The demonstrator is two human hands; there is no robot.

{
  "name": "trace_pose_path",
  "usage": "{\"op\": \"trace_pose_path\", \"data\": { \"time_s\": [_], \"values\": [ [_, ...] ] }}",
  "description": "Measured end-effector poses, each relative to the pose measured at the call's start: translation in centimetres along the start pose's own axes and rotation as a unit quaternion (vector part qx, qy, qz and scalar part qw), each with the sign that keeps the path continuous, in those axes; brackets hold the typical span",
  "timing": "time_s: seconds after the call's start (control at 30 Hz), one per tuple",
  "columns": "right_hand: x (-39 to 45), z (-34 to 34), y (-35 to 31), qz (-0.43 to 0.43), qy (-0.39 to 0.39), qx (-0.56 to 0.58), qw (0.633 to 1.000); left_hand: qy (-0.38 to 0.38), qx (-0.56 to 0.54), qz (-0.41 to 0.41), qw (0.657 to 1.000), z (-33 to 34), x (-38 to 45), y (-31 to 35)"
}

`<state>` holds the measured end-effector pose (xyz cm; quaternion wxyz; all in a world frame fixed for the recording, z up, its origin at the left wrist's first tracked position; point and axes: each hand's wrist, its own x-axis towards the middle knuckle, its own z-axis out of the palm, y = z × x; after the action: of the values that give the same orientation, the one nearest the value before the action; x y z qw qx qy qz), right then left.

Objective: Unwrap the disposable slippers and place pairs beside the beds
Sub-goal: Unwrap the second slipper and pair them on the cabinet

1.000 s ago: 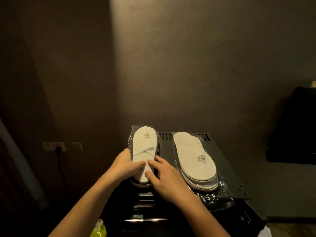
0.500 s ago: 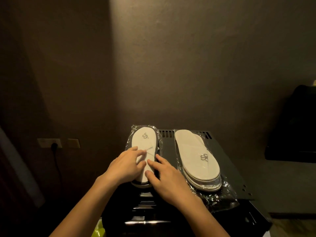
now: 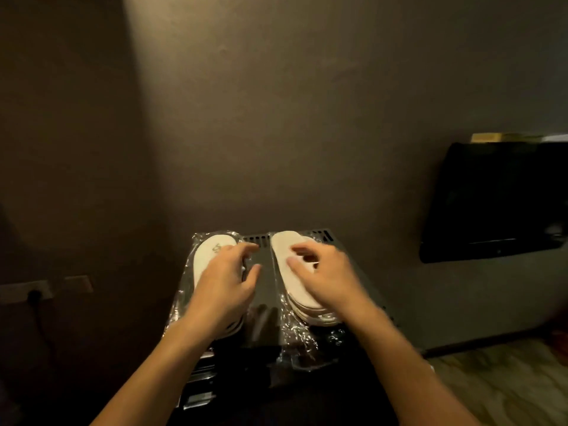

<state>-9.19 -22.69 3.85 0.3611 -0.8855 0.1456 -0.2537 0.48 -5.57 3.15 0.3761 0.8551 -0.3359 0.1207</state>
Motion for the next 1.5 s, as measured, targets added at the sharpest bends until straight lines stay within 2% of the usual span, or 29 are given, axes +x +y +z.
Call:
{"op": "trace_pose_path", "data": {
  "time_s": [0.07,0.13,0.23,0.37,0.5,0.67,0.77,0.87,0.93,0.97,1.03,1.13,1.23,1.4,1.5],
  "values": [
    [0.6,-3.0,2.7,0.071,0.032,-0.070,0.995,-0.076,-0.088,-0.040,0.992,1.7,0.1,2.2],
    [0.5,-4.2,5.4,0.133,0.014,-0.138,0.981,-0.133,-0.102,-0.079,0.983,3.6,0.4,3.2],
    [0.1,-4.2,8.0,0.186,-0.044,-0.173,0.966,-0.154,-0.023,-0.108,0.982,6.1,0.8,3.5],
    [0.0,-4.2,8.2,0.202,-0.077,-0.144,0.966,-0.148,0.027,-0.132,0.980,7.5,1.4,3.4],
    [-0.1,-3.8,7.3,0.215,-0.112,-0.062,0.968,-0.152,0.014,-0.148,0.977,8.0,1.3,3.1],
    [-0.5,-4.4,7.8,0.222,-0.110,0.128,0.960,-0.111,-0.166,-0.176,0.964,8.1,0.5,2.7],
    [-1.1,-4.5,7.8,0.206,-0.091,0.243,0.943,-0.085,-0.285,-0.209,0.932,8.2,0.4,2.6],
    [-1.9,-5.0,8.1,0.139,-0.060,0.284,0.947,-0.068,-0.394,-0.235,0.886,7.5,0.5,3.1],
    [-2.3,-6.0,8.6,0.069,-0.053,0.312,0.946,-0.082,-0.473,-0.201,0.854,6.3,0.8,3.5],
    [-2.5,-6.6,8.7,0.040,-0.059,0.339,0.938,-0.099,-0.490,-0.157,0.852,5.5,0.9,3.8],
    [-2.7,-7.4,8.4,-0.008,-0.061,0.360,0.931,-0.116,-0.471,-0.064,0.872,4.3,0.8,5.0],
    [-2.4,-7.5,7.6,-0.036,-0.022,0.331,0.943,-0.044,-0.440,0.017,0.897,3.3,0.4,6.9],
    [-1.9,-7.3,8.2,-0.051,0.010,0.342,0.938,0.016,-0.439,0.052,0.897,2.7,-0.3,7.9],
    [-1.5,-6.3,9.8,0.043,-0.018,0.487,0.872,0.063,-0.493,0.006,0.867,2.2,-0.9,7.5],
    [-1.2,-5.3,10.0,0.127,0.020,0.614,0.779,0.101,-0.567,-0.061,0.815,2.0,-0.7,7.0]
  ]
}}
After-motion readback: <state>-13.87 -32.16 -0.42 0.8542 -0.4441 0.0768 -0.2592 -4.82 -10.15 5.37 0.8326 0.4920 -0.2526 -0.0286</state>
